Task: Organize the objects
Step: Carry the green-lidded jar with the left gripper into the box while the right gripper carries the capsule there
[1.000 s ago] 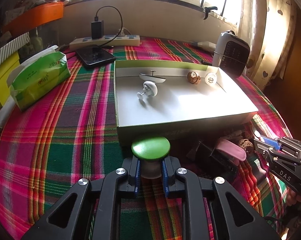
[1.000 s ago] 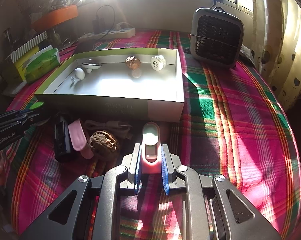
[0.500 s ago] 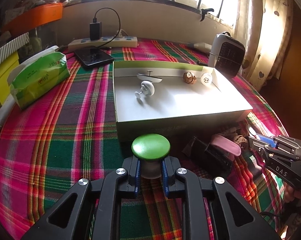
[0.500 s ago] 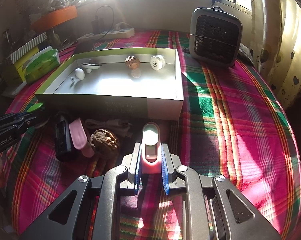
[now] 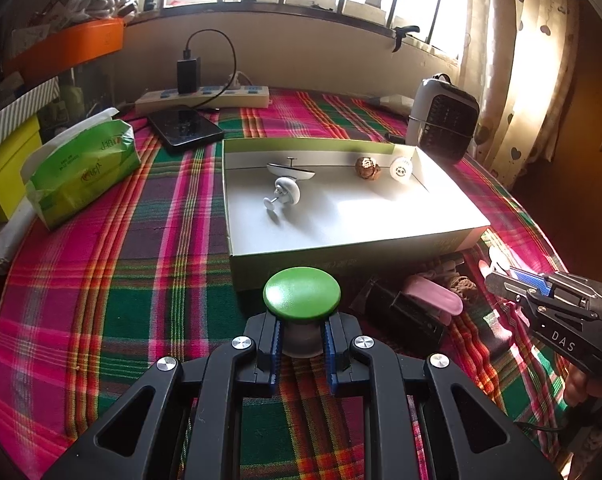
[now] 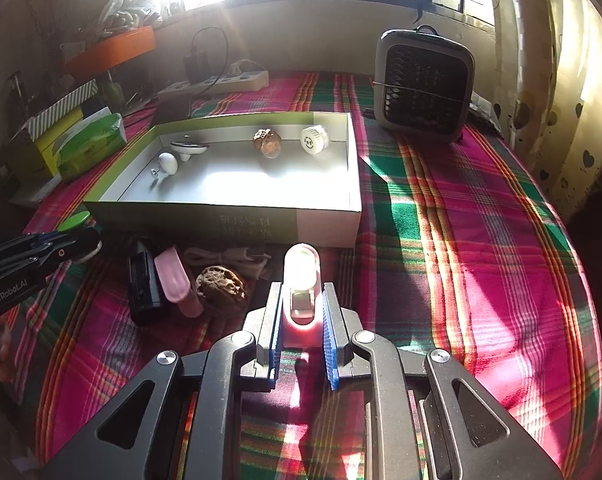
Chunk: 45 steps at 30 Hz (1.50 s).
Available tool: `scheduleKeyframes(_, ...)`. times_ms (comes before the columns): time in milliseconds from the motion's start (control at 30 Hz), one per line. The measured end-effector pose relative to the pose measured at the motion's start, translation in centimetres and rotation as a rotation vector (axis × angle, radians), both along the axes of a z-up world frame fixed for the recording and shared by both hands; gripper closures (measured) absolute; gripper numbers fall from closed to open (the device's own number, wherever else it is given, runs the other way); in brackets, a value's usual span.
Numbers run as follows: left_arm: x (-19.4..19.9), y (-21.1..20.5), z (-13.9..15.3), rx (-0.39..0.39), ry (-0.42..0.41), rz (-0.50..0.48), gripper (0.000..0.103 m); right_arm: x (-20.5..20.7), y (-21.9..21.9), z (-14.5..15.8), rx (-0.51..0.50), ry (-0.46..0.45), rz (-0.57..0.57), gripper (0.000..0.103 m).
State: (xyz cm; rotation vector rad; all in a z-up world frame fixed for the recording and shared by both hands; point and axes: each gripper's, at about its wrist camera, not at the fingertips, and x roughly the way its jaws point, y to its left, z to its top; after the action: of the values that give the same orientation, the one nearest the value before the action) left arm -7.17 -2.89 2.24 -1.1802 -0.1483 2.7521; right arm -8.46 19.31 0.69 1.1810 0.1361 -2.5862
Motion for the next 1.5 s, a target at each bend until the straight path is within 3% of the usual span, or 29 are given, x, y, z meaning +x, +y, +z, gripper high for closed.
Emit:
scheduleKeyframes(467,-1.3,-0.1,2.3,0.003,0.035,-0.005,0.088,-1.1,-1.2,2.7,-0.023,0.035,0.027,0.085)
scheduleKeyframes(833,-4.2,-0.4,2.6,0.010,0.029,-0.001,0.088,-4.9,-4.3,4.1,-0.011,0.034,0.094,0.085)
scheduleKeyframes(1500,-7.6,-0.3,0.9,0.001,-0.013,0.012,0.088,-12.7,-9.7,1.7,0.025,-0.080,0.188,0.084)
